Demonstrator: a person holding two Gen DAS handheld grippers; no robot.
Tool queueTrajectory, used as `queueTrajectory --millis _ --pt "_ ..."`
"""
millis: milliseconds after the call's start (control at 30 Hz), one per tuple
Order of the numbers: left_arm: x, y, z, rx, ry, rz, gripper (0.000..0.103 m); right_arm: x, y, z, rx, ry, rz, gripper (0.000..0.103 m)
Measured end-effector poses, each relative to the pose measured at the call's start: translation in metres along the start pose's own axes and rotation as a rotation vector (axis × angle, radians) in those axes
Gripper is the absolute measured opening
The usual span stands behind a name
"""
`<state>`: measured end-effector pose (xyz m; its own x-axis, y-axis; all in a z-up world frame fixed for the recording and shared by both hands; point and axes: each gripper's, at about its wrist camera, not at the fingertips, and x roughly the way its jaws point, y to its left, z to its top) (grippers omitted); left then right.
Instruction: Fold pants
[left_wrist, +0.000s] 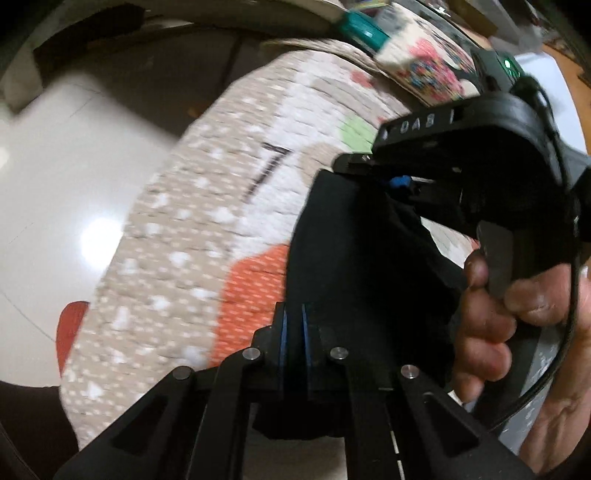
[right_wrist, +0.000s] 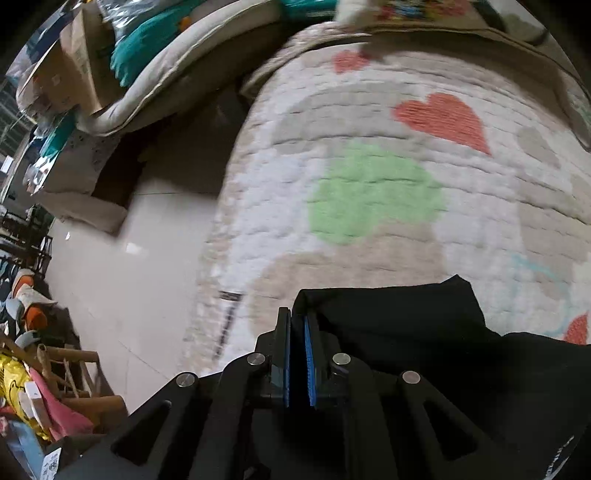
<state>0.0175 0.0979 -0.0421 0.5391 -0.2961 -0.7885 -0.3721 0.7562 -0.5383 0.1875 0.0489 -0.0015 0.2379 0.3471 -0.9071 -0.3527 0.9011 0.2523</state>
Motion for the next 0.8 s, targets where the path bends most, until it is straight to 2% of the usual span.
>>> queueTrajectory --millis 100,200,233,333,400,467,567,667,733,800 --pt "-0.007 0.008 0.001 -0.039 -0.004 -0.012 0.009 0.001 0.001 -0.001 -0.003 -0.032 -0.030 0.012" --pt "-0.019 0.014 0.007 -0.058 -0.039 -0.026 0.010 -0.030 -0.018 -0.008 0.032 -0.103 -0.001 0.027" --pt "-0.025 0.014 0.007 -0.062 -0.059 -0.028 0.010 -0.050 -0.033 -0.014 0.073 -0.151 0.022 0.032" --pt "-0.037 0.015 0.013 -0.062 -0.105 -0.031 0.022 -0.110 -0.086 -0.046 0.192 -0.291 0.047 0.042" --pt "-0.038 0.009 0.017 -0.056 -0.129 -0.034 0.030 -0.142 -0.121 -0.075 0.262 -0.377 0.006 0.045" --pt "-0.039 0.003 0.016 -0.036 -0.135 -0.047 0.031 -0.169 -0.156 -0.116 0.358 -0.453 -0.044 0.049" --pt "-0.037 -0.016 0.010 0.041 -0.134 -0.055 0.035 -0.182 -0.187 -0.168 0.489 -0.481 -0.033 0.051" --pt "-0.039 -0.033 0.002 0.123 -0.135 -0.029 0.035 -0.176 -0.207 -0.213 0.621 -0.491 0.006 0.051" --pt "-0.042 -0.045 -0.001 0.155 -0.121 -0.040 0.036 -0.173 -0.220 -0.231 0.676 -0.478 0.018 0.051" --pt "-0.044 -0.067 -0.002 0.211 -0.105 -0.053 0.045 -0.165 -0.227 -0.244 0.717 -0.459 0.010 0.051"
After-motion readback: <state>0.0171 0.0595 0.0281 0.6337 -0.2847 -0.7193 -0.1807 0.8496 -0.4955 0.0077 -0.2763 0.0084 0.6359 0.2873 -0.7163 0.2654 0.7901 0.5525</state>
